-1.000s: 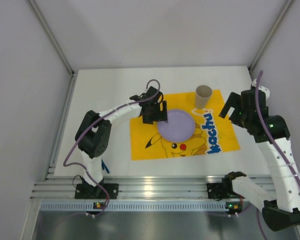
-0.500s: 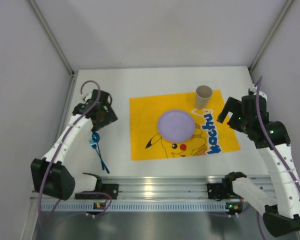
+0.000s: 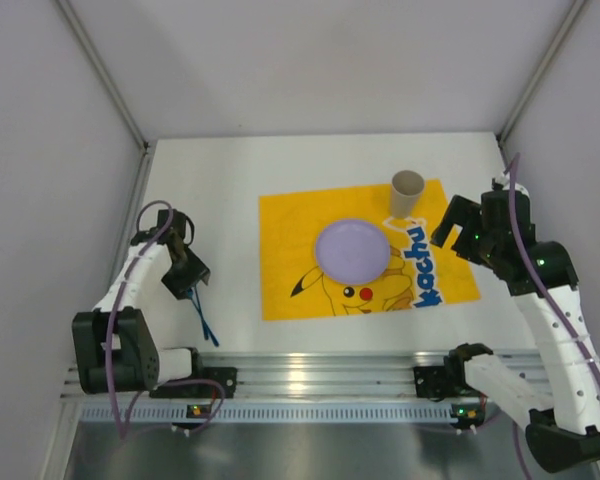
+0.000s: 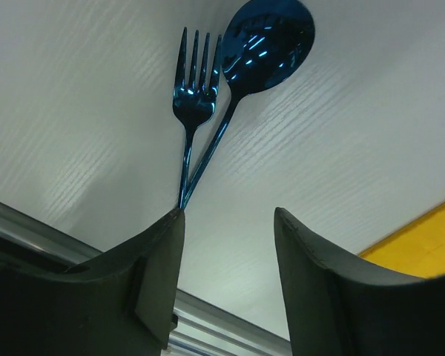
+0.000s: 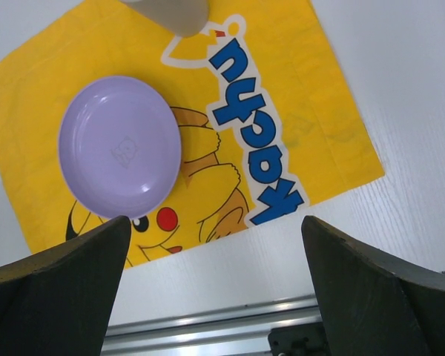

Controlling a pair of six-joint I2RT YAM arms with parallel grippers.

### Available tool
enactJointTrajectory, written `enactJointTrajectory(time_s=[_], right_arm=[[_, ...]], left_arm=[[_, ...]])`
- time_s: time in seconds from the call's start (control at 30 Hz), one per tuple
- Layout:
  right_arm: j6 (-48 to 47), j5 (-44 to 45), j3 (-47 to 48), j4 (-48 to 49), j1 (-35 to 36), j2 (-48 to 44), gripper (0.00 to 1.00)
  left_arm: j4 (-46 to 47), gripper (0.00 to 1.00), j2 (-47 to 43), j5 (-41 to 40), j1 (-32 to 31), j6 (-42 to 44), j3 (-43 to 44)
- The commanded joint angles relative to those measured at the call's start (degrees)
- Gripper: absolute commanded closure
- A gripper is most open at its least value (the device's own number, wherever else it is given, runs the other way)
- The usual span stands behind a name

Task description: Set the dinner table for one person

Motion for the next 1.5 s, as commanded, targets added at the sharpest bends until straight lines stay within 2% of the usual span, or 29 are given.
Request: enactJointTrajectory(time_s=[0.0,0.2,0.53,0.83,1.03,1.07,1.1,1.13,1.17,1.3,1.47], right_arm=[[-1.09,0.46,0.06,1.87,0.71,-0.20,0.00],[-1.45,1.08,-0.64,1.78,0.98,-0.38,0.00],[-1.89,2.31,1.21,1.43,1.07,1.46,0.00],[-2.33,4.07,3.05,1.07,1.07,3.57,0.00],[-2.24,4.77,5.07,1.25,0.80,6.12,0.00],[-2.15,4.95,5.16,1.16,0.89,6.73,0.00],[-2.06,5.12,5.34,1.34,0.72,6.91,0.00],[-1.98,5.12,5.34,1.51,0.63,7.09,0.00],[-1.80,5.21,5.34,1.51,0.63,7.35,0.00],[-1.28,5.12,5.16,1.95,0.63,7.71,0.00],[-1.10,4.95,7.01,1.95,0.54,8.58,0.00]], left_arm=[[4.84,0.44,3.07,2.32,0.62,-0.19,-2.45],[6.96,0.49,6.15,-0.04,0.97,1.13,-2.71],[11.09,0.52,11.86,-1.28,3.43,4.20,-2.98],[17.32,0.70,17.14,1.27,3.52,7.63,-3.24],[18.29,0.80,21.26,1.01,3.61,9.48,-0.96],[18.65,0.83,21.79,1.00,3.52,9.65,-0.96],[19.08,0.94,23.02,1.00,3.61,9.65,-1.04],[19.61,1.00,23.81,2.05,3.52,9.65,-0.96],[20.49,1.00,25.21,3.02,3.52,9.57,-0.69],[21.46,1.00,26.80,4.52,3.52,10.35,3.68],[18.04,1.00,25.05,0.05,3.17,13.87,14.23]])
